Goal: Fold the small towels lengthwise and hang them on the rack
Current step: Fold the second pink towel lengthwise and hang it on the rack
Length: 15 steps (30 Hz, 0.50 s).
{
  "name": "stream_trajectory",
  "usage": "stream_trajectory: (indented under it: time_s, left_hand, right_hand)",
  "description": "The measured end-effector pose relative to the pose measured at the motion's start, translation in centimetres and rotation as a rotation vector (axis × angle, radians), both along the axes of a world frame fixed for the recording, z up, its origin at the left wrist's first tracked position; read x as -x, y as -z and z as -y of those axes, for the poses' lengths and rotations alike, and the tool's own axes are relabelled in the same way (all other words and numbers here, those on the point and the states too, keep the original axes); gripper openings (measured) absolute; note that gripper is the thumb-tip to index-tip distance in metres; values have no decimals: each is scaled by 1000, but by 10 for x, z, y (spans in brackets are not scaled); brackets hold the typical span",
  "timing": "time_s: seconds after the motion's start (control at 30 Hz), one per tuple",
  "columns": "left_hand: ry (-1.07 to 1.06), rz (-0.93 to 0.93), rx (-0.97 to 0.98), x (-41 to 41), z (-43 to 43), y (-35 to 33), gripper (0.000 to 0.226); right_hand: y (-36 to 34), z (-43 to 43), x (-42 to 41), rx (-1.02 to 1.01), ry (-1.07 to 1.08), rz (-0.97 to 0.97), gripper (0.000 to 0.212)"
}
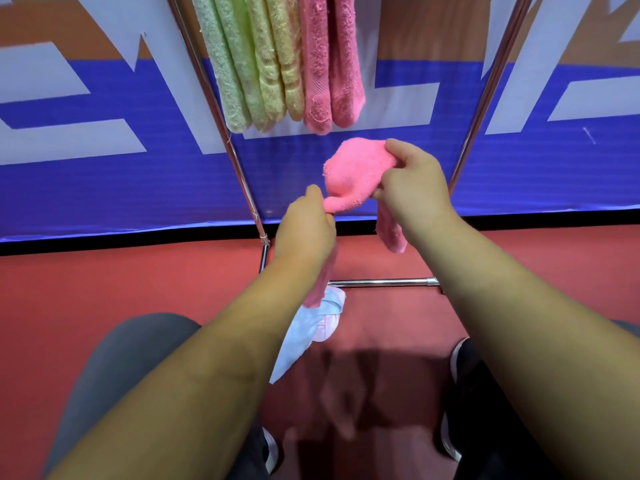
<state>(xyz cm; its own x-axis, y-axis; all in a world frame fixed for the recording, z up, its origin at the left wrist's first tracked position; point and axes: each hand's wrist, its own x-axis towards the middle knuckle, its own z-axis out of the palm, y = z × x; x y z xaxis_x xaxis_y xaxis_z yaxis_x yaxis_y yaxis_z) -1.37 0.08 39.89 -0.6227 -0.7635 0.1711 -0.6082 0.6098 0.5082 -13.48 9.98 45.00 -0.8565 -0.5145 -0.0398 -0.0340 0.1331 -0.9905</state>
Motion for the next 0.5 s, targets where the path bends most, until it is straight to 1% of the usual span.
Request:
stream_trajectory:
  time_s: [0.03,0.07,0.1,0.17,0.23,0.37,0.43,0.5]
  left_hand:
    - [0,-27,24,-1,3,-1,12]
    - [5,-53,50,-2,5,-2,11]
    - [10,-70,72,-3,6,-5,9]
    - [32,-86,99,-4,8,-11,7]
    - [58,-102,112,-6,7,-18,8]
    - [76,-148,121,-10,5,-25,12]
    - [63,-186,103,-12,5,-29,11]
    - [57,-207,96,-13,2,-35,11]
  right_hand:
    - [1,-2,0,-183,-29,-147,65]
    - [4,-3,0,-344,-63,-251,58]
    - [8,-4,0,-460,-85,-308,46]
    - [17,-4,-2,-639,-103,-315,13]
    - [28,-2,-2,-745,-110,-302,30]
    - [36,-4,-6,-813,-276,-330,27]
    - [37,-6,-11,-837,-340,-365,33]
    - [43,-7,-13,-859,-354,-428,37]
